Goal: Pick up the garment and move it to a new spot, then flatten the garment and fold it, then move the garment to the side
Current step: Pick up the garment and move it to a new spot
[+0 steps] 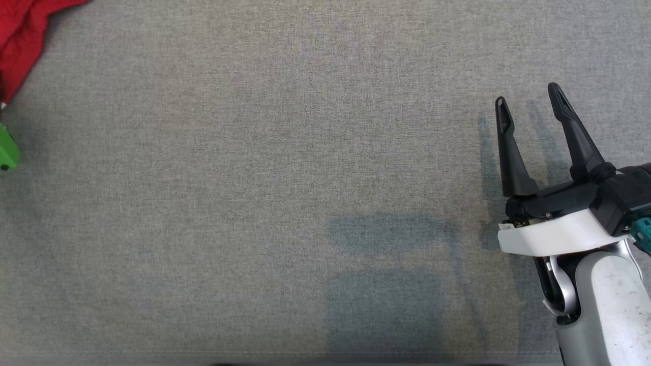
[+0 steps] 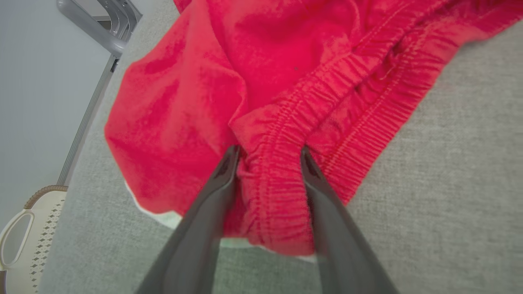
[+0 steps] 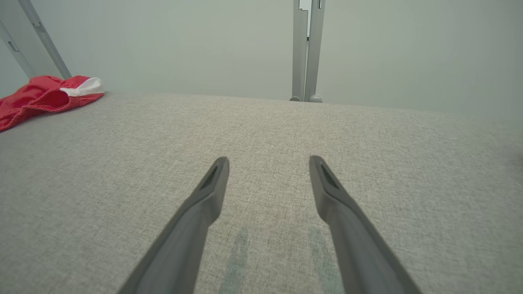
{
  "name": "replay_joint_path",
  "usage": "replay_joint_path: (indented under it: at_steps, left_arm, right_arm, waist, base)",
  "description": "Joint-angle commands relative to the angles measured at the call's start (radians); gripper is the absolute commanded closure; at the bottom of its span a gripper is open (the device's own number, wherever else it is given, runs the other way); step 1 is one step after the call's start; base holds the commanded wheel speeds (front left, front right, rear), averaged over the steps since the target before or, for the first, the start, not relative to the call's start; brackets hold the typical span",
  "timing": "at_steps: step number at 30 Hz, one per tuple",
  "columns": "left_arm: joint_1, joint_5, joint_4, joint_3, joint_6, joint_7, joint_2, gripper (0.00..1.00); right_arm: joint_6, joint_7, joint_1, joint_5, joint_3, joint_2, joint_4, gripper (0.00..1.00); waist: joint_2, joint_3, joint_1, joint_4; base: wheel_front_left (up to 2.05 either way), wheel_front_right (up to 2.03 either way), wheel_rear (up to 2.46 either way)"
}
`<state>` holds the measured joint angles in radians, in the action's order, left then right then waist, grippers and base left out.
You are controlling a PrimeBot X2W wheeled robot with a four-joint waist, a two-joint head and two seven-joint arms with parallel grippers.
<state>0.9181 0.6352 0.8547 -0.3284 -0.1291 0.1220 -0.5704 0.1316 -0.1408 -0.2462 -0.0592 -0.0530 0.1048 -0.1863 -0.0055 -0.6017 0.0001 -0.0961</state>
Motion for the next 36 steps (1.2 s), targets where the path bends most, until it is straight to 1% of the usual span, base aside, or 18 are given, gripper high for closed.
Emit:
replay_joint_path:
  at_steps: [1,2,3,11,18,22,27,32,36]
  left_arm:
    - [0.013,0.008,0.005,-0.005,-0.001,-0.005,-0.002,0.75]
    - [0.017,0.010,0.006,-0.011,-0.001,-0.013,-0.005,0.89]
    - [0.023,0.011,0.007,-0.017,-0.002,-0.023,-0.009,1.00]
    - [0.064,-0.009,-0.012,-0.074,-0.002,-0.112,-0.049,1.00]
    - [0.119,-0.047,-0.081,-0.143,-0.002,-0.142,-0.093,1.00]
    - [0.138,-0.054,-0.145,-0.188,-0.002,-0.134,-0.117,1.00]
    - [0.126,-0.047,-0.262,-0.249,-0.002,-0.097,-0.129,1.00]
    - [0.104,-0.043,-0.396,-0.295,-0.002,-0.049,-0.136,1.00]
    - [0.082,-0.043,-0.508,-0.343,-0.002,0.014,-0.137,1.00]
  right_arm:
    - [-0.002,-0.002,-0.002,0.000,0.001,0.002,-0.004,0.00]
    - [-0.002,-0.005,-0.003,0.000,0.000,0.000,-0.003,0.00]
    - [-0.002,-0.009,-0.005,0.000,0.000,-0.001,-0.002,0.00]
    - [-0.002,-0.040,-0.015,-0.013,-0.010,-0.016,0.043,0.00]
    - [-0.002,-0.073,-0.007,-0.032,-0.022,-0.035,0.115,0.00]
    - [-0.002,-0.089,0.008,-0.043,-0.025,-0.043,0.156,0.00]
    - [-0.002,-0.102,0.038,-0.053,-0.024,-0.049,0.195,0.00]
    - [-0.002,-0.110,0.062,-0.069,-0.031,-0.053,0.220,0.00]
    - [-0.002,-0.114,0.076,-0.087,-0.039,-0.054,0.233,0.00]
  waist:
    - [0.0055,0.001,-0.0001,0.001]
    - [0.0055,0.002,-0.0001,0.002]
    - [0.0055,0.004,-0.0001,0.004]
    - [0.0055,0.067,-0.0001,0.023]
    - [0.0055,0.179,-0.0001,0.050]
    - [0.0055,0.257,-0.0001,0.069]
    - [0.0055,0.350,-0.0001,0.088]
    - [0.0055,0.415,-0.0001,0.115]
    - [0.0055,0.445,-0.0001,0.145]
  base:
    - [0.00,0.00,0.00]
    - [0.00,0.00,0.00]
    - [0.00,0.00,0.00]
    - [0.00,0.00,0.00]
    - [0.00,0.00,0.00]
    - [0.00,0.00,0.00]
    - [0.00,0.00,0.00]
    - [0.00,0.00,0.00]
    - [0.00,0.00,0.00]
